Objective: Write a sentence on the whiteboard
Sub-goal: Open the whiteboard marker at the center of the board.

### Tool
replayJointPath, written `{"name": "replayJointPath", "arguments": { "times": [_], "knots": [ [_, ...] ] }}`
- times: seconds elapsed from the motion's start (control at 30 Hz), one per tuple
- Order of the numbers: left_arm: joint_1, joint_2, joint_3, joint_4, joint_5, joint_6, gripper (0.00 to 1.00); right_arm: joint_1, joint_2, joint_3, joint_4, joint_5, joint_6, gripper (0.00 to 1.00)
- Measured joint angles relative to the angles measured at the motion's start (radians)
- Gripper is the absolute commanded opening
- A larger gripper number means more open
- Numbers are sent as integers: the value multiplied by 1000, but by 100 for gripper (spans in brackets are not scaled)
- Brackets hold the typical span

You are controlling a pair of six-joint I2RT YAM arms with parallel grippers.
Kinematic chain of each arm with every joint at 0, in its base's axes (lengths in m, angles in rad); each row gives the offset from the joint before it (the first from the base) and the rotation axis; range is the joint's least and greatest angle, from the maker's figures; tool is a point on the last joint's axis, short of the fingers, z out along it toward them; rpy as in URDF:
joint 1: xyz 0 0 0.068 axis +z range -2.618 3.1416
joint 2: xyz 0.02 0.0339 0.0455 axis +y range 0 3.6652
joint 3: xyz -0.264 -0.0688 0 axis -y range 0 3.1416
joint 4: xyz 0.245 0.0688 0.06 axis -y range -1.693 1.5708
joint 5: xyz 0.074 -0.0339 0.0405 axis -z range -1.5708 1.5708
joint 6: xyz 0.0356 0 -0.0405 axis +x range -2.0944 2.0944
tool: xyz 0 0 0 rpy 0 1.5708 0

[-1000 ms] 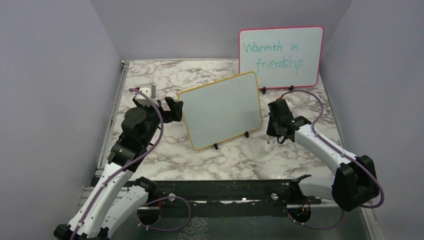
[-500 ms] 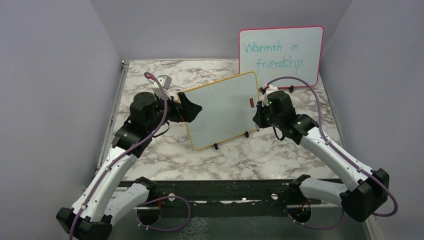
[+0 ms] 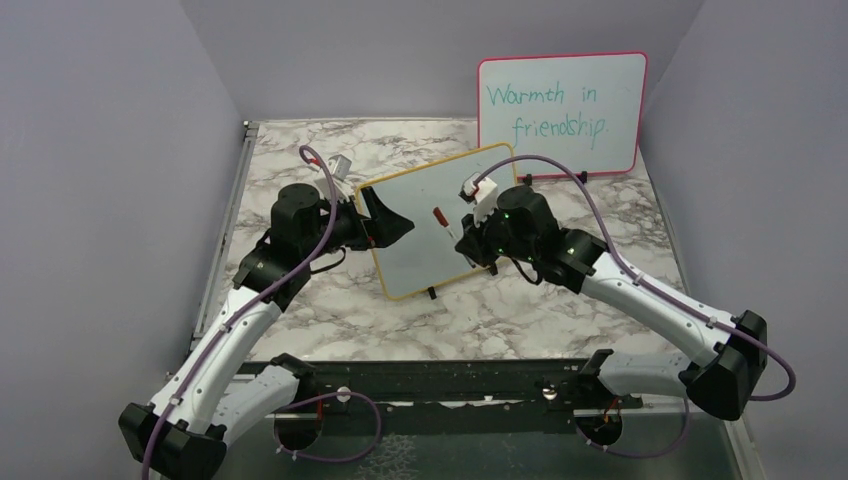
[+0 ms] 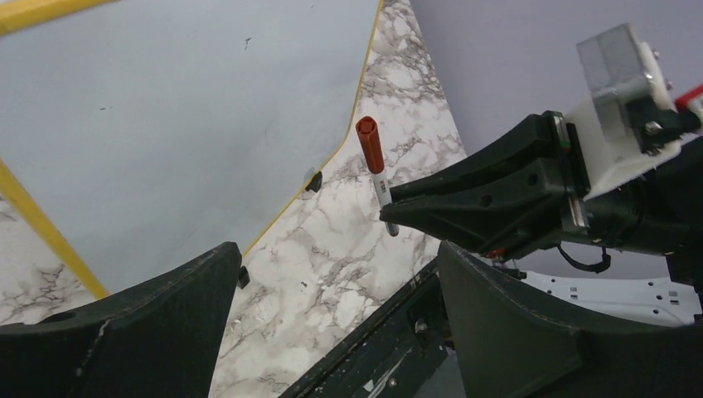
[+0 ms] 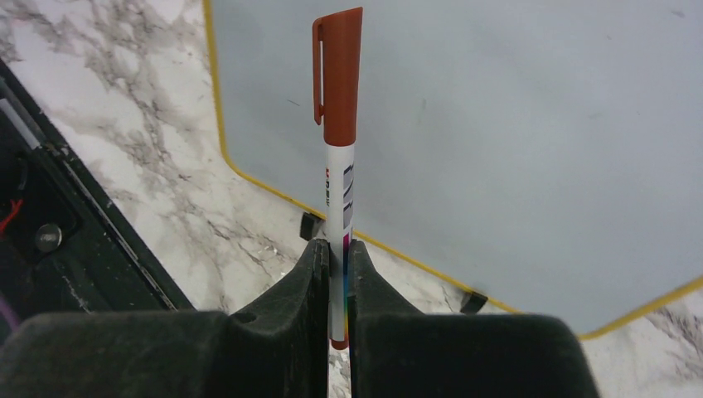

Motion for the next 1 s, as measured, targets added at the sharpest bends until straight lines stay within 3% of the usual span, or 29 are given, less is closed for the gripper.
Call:
{"name": "replayJointPath", "arguments": {
  "times": [0.43,1.0],
  "knots": [
    [0,87,-28,79,61,-83,69,84,48,13,80,-62,-102,1],
    [-13,145,-50,177,98,-140,43,98,55,13,146,-100,-146,1]
  ]
}}
